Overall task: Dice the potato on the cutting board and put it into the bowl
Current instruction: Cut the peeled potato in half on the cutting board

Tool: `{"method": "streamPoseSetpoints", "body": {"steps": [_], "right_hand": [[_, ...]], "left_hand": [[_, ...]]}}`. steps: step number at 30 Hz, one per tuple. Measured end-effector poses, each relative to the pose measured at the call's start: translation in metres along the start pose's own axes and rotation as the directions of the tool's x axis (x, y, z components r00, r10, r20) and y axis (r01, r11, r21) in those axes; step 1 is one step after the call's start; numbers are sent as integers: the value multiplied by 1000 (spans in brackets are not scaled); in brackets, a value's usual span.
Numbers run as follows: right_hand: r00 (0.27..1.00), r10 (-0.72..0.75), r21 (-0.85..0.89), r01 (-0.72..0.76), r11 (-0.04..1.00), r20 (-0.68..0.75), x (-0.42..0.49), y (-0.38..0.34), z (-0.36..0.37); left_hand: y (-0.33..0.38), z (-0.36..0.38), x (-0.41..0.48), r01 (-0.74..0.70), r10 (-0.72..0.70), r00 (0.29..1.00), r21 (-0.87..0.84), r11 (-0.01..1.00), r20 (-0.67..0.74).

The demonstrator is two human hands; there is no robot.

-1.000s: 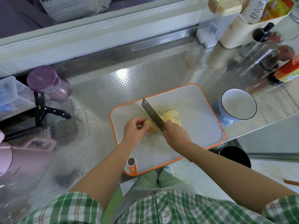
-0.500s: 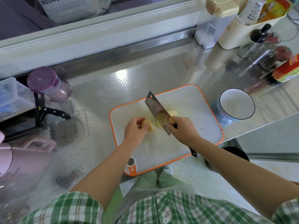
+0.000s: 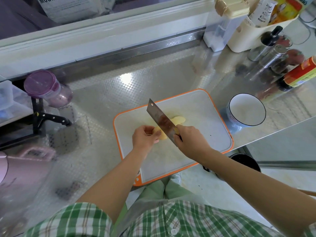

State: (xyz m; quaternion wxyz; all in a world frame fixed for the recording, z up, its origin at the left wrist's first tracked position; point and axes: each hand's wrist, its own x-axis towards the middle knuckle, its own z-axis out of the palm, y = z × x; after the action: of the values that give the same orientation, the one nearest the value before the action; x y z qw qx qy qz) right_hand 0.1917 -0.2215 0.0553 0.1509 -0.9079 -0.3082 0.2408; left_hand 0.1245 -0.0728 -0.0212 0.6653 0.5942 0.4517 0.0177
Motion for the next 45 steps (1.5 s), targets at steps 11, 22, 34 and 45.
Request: {"method": "streamPoseSetpoints", "body": {"steps": [11, 22, 34, 45], "right_hand": [[995, 84, -54, -80, 995, 62, 11, -17, 9], [989, 135, -88, -129, 988, 64, 15, -22, 21], [985, 159, -81, -153, 985, 70, 23, -17, 40], [990, 132, 13, -133, 991, 53, 26, 5, 52]], "left_hand": [[-1, 1, -2, -86, 97, 995, 235, 968, -36], [-4, 1, 4, -123, 140, 990, 322, 939, -30], [-5, -2, 7, -97, 108, 994, 250, 963, -30], [-3, -15, 0, -74, 67, 995, 99, 992, 74]]}}
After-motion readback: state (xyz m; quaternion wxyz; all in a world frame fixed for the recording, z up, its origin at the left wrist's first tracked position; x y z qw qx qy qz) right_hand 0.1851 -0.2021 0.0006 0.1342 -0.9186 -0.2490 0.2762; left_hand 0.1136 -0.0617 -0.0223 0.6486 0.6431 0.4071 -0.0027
